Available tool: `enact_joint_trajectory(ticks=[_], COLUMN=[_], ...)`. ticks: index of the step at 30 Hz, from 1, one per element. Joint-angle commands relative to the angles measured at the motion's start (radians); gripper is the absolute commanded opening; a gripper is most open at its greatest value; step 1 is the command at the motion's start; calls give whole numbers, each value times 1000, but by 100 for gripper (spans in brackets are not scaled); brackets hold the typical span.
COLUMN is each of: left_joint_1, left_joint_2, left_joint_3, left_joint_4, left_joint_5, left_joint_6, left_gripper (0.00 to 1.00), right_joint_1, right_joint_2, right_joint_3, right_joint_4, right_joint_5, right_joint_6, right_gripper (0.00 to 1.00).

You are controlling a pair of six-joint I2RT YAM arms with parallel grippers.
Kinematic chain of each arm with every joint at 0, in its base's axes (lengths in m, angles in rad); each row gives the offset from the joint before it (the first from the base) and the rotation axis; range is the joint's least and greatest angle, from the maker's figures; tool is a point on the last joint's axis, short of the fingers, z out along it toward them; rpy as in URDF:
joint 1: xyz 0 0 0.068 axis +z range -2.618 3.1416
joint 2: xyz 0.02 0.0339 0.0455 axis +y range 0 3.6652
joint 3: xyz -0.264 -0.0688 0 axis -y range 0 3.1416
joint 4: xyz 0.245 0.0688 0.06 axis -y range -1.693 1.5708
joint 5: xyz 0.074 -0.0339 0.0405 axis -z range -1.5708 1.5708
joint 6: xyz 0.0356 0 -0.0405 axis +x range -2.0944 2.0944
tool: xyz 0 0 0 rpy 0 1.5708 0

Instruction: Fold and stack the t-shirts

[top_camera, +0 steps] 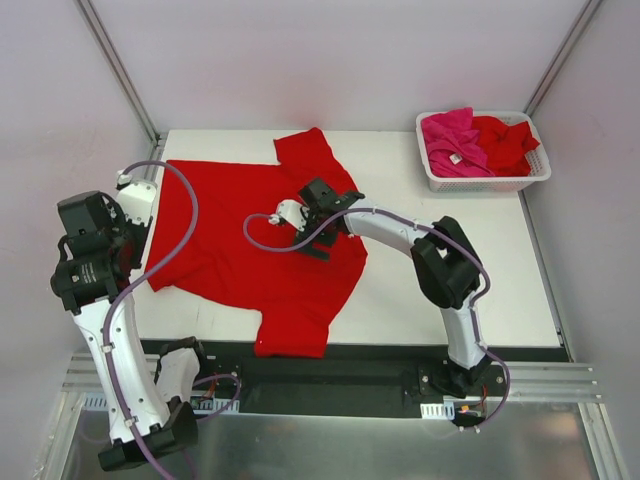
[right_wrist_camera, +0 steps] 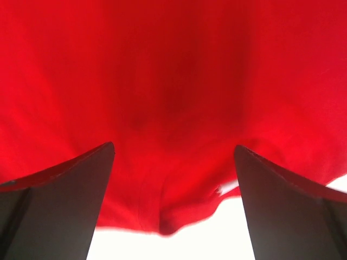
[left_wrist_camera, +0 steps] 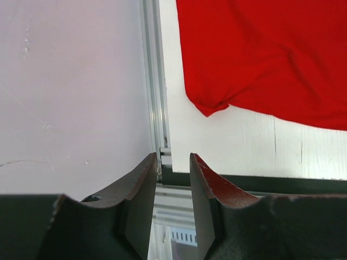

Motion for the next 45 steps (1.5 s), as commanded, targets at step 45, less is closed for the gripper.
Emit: enact_joint_trajectory(ticks=[45], left_joint_1=[10], left_joint_2=[-1], left_joint_3=[24], left_joint_4=[-119], left_joint_5=[-63], left_joint_6=[-141], left_gripper=[31], right_joint_1=[-221], right_joint_2=[269], right_joint_3=[375], right_joint_4=[-97], right_joint_5=[97], right_joint_6=[-107], right_gripper=[96])
